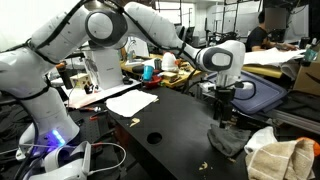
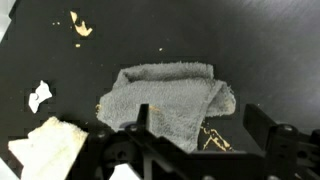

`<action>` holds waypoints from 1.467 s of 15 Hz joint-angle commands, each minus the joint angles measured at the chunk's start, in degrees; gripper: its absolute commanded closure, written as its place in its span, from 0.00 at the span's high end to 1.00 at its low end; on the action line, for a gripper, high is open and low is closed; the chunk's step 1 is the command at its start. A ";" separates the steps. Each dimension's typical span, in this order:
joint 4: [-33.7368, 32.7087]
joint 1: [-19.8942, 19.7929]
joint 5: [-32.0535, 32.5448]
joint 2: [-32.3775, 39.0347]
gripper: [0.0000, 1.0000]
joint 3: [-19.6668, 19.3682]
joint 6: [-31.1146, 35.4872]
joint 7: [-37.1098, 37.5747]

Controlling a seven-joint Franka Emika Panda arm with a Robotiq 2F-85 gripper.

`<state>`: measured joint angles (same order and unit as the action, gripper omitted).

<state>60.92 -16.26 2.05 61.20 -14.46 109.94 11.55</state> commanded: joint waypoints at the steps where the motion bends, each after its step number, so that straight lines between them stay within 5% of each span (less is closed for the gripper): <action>1: -6.20 -1.10 0.71 3.12 0.69 -0.57 1.18 2.09; 10: -8.49 -1.13 -0.25 6.78 0.01 -0.71 1.50 5.64; 17: -7.22 -0.93 -1.13 7.95 0.00 0.25 -1.59 7.65; 22: -5.05 0.03 -4.43 5.83 0.00 5.43 -8.61 6.17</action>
<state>54.14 -17.00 0.75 67.82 -12.51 105.60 18.18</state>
